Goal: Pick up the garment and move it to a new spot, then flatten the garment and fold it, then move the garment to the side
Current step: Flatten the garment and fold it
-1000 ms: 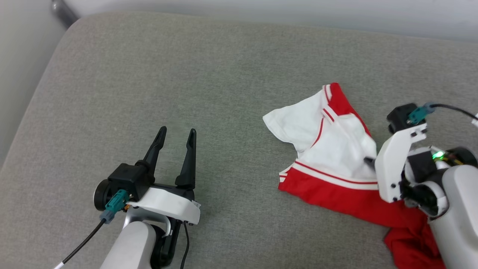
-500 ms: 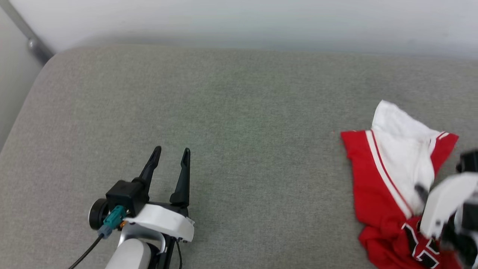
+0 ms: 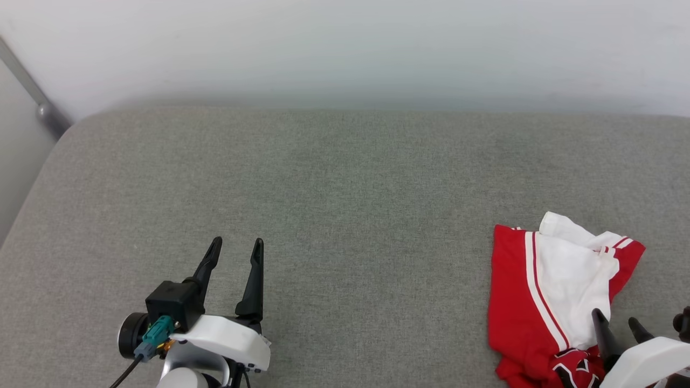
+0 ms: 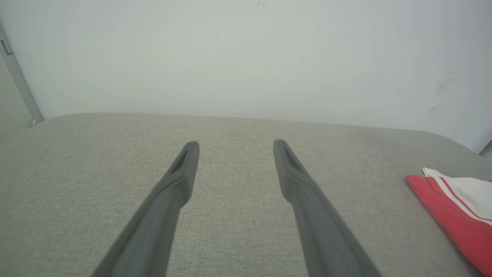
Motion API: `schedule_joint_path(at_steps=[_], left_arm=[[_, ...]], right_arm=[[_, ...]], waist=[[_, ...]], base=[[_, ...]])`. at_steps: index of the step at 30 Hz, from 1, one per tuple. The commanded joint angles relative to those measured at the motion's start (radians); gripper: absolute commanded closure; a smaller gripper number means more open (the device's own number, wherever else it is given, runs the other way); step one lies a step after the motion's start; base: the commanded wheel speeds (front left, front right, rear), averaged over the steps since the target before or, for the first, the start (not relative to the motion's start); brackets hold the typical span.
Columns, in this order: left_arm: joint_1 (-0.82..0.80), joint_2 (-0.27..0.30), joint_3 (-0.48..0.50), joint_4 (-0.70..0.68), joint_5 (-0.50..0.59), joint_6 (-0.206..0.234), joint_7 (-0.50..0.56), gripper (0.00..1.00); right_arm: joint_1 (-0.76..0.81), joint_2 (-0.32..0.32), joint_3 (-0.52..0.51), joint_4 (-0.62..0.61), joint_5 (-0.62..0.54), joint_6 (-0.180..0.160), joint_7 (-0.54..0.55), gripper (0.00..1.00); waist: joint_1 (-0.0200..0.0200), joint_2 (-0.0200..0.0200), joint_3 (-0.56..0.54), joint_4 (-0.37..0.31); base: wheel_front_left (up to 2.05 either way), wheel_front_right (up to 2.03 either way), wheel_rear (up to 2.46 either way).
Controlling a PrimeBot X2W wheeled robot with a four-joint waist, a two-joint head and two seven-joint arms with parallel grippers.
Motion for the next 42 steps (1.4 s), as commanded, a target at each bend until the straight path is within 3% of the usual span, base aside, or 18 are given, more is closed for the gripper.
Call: schedule_joint_path(at_steps=[1, 5, 14, 21, 22, 23, 24, 29, 33, 42], left_arm=[[0.011, 0.003, 0.001, -0.006, -0.002, 0.006, 0.003, 0.0], [0.026, 0.011, 0.001, -0.023, -0.002, 0.016, 0.012, 0.0], [-0.001, 0.014, -0.014, -0.058, 0.004, 0.015, 0.023, 0.0], [-0.03, 0.003, -0.021, -0.054, -0.004, 0.008, 0.007, 0.0], [-0.033, 0.002, -0.023, -0.051, -0.005, 0.007, 0.005, 0.0], [-0.036, 0.002, -0.023, -0.049, -0.006, 0.006, 0.003, 0.0], [-0.039, 0.001, -0.023, -0.046, -0.007, 0.006, 0.001, 0.0], [-0.044, 0.003, -0.023, -0.028, -0.007, 0.005, -0.007, 0.0], [-0.05, 0.008, -0.026, -0.023, -0.006, 0.007, -0.005, 0.0], [-0.066, -0.001, -0.047, -0.016, -0.008, -0.001, -0.004, 0.0]], right_arm=[[0.015, 0.006, -0.003, -0.007, -0.001, 0.0, -0.01, 0.0], [0.014, 0.005, -0.012, -0.037, 0.001, 0.0, 0.018, 0.0], [-0.116, -0.052, 0.004, -0.037, 0.005, 0.0, 0.298, 0.0], [-0.209, -0.086, 0.031, 0.008, 0.003, 0.0, 0.402, 0.0], [-0.216, -0.084, 0.035, 0.005, 0.0, 0.0, 0.405, 0.5], [-0.219, -0.078, 0.039, 0.001, 0.002, 0.0, 0.413, 0.79], [-0.219, -0.078, 0.045, -0.004, -0.004, 0.0, 0.417, 1.0], [-0.223, -0.06, 0.1, -0.085, 0.006, 0.0, 0.416, 1.0], [-0.236, -0.041, 0.2, -0.134, 0.019, 0.0, 0.399, 1.0], [-0.245, 0.003, 0.476, -0.007, 0.13, 0.0, 0.321, 1.0]], waist=[[0.0001, -0.0001, -0.01, -0.003], [0.0001, -0.0001, -0.022, -0.01], [0.0001, -0.0001, 0.021, 0.005], [0.0001, -0.0001, 0.079, 0.035], [0.0001, -0.0001, 0.085, 0.039], [0.0001, -0.0001, 0.09, 0.041], [0.0001, -0.0001, 0.093, 0.043], [0.0001, -0.0001, 0.09, 0.04], [0.0001, -0.0001, 0.081, 0.033], [0.0001, -0.0001, 0.094, 0.052]], base=[[0.0, 0.0, 0.0], [0.0, 0.0, 0.0], [0.0, 0.0, 0.0], [0.0, 0.0, 0.0], [0.0, 0.0, 0.0], [0.0, 0.0, 0.0], [0.0, 0.0, 0.0], [0.0, 0.0, 0.0], [0.0, 0.0, 0.0], [0.0, 0.0, 0.0]])
